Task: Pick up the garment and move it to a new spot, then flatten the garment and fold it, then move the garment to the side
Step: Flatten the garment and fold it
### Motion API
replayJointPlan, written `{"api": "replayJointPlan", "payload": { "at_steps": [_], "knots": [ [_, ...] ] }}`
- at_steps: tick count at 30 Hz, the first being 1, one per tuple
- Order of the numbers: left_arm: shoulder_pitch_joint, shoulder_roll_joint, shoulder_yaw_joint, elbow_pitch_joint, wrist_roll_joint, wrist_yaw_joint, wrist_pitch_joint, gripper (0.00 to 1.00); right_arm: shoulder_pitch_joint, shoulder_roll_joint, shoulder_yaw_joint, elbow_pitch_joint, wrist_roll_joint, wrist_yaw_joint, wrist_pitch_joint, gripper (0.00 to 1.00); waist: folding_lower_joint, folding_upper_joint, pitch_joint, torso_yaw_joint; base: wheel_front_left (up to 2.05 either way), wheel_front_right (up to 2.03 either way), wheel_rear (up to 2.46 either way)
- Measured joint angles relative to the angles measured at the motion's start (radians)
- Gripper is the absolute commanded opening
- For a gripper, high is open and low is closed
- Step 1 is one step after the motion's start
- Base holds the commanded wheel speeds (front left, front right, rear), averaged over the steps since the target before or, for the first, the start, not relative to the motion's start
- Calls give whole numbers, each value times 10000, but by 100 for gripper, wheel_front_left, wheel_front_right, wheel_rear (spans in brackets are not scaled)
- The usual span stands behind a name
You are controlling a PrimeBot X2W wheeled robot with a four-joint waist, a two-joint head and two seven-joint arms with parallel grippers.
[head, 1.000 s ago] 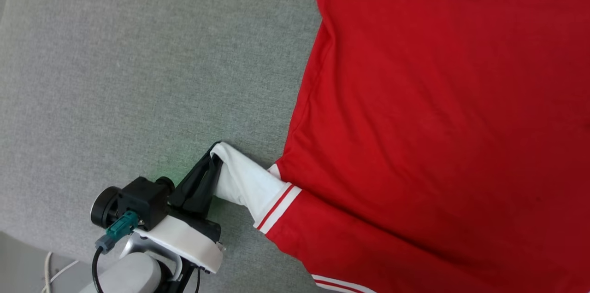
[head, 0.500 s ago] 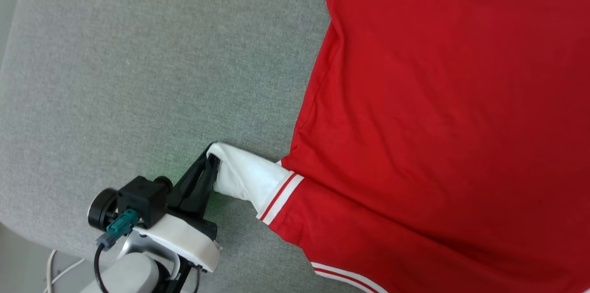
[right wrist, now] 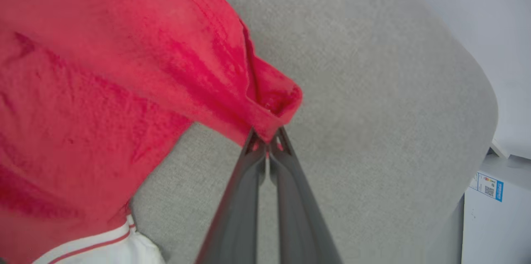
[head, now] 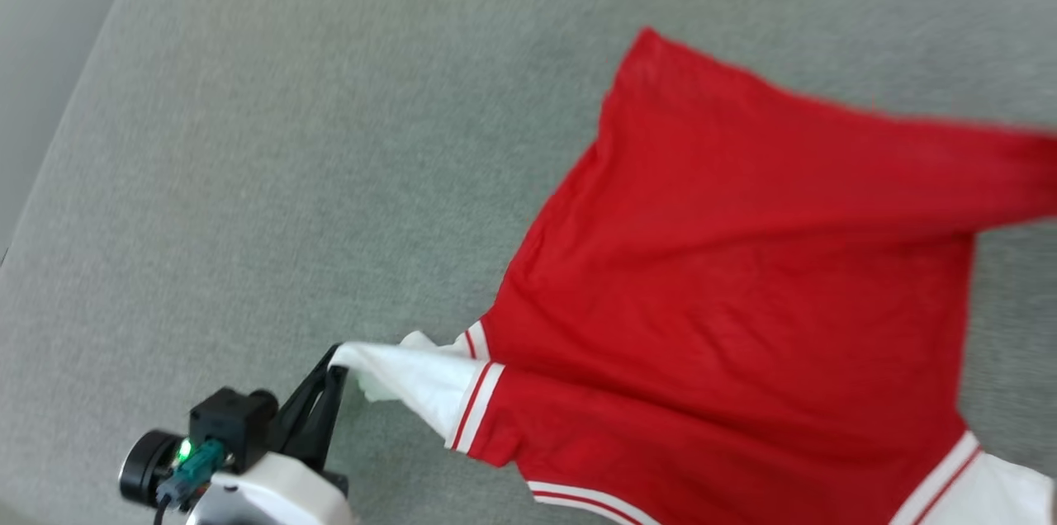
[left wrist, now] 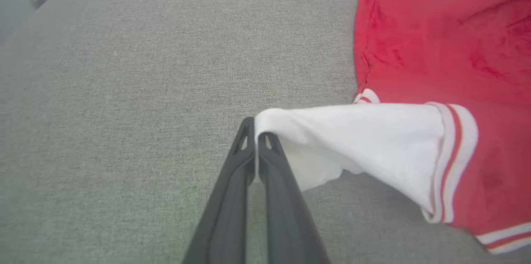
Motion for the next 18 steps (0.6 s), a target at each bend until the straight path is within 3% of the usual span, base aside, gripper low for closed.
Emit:
{"api": "replayJointPlan", "payload": {
  "at_steps": [5, 8, 13, 18],
  "knots": [
    [595, 293, 86, -67, -176, 226, 44, 0, 2380, -897, -75, -621, 732, 0, -652, 0, -2, 0, -789, -525, 0, 0, 0],
    [859, 439, 125, -128, -261, 328, 42, 0, 3872, -1101, -311, -713, 1080, 0, -1204, 0, -2, 0, -1141, -891, 0, 0, 0],
    [1210, 562, 242, -230, -387, 454, 23, 0, 6102, -955, -815, -604, 1340, 0, -2029, 0, -2, 0, -1504, -1471, 0, 0, 0],
    [1302, 596, 353, -278, -431, 523, -15, 0, 8075, -282, -1160, -228, 1494, 0, -2623, 0, -2, 0, -1601, -1864, 0, 0, 0]
  ]
}}
